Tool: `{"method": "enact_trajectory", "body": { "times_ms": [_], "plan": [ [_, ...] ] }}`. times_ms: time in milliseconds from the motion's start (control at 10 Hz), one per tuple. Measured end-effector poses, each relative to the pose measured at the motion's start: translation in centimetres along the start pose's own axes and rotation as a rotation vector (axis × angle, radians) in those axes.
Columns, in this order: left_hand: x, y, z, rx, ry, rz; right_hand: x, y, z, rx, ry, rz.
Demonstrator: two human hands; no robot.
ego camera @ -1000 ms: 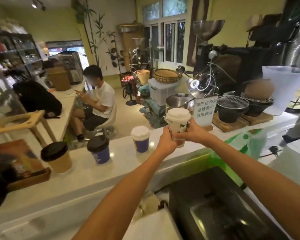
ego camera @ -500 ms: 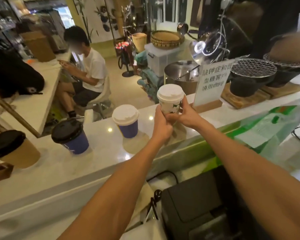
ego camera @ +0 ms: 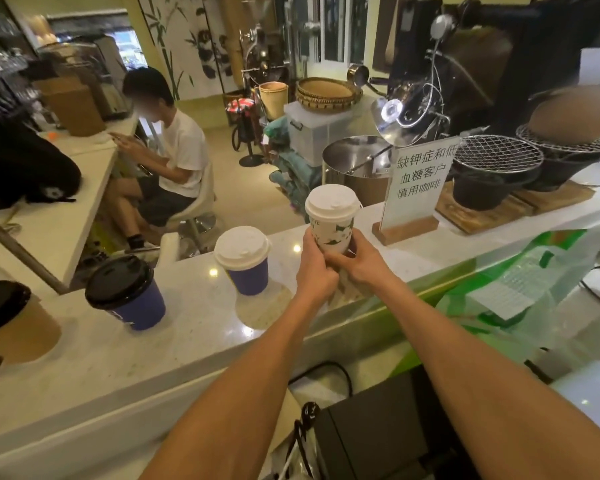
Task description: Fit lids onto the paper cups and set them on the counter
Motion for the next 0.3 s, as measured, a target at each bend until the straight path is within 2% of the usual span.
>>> {"method": "enact_trajectory", "body": {
  "times_ms": [200, 300],
  "plan": [
    [0.06, 0.23, -0.46, -0.011, -0.037, -0.024, -0.18, -0.09, -0.14, -0.013, -0.037, 0.053],
    [0.86, 0.17, -0.60, 0.078, 0.008, 0.061, 0.57, -0.18, 0.26, -0.082, -0.050, 0.094]
  ]
}}
Point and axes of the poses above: each hand's wrist, its own x-axis away from the middle knuckle, its own y-axis out of the back of the hand, z = x × y, the point moved 5 cm from there along -x, towards the middle knuckle, and after that the axes turned 4 degrees about y, right-handed, at the moved point
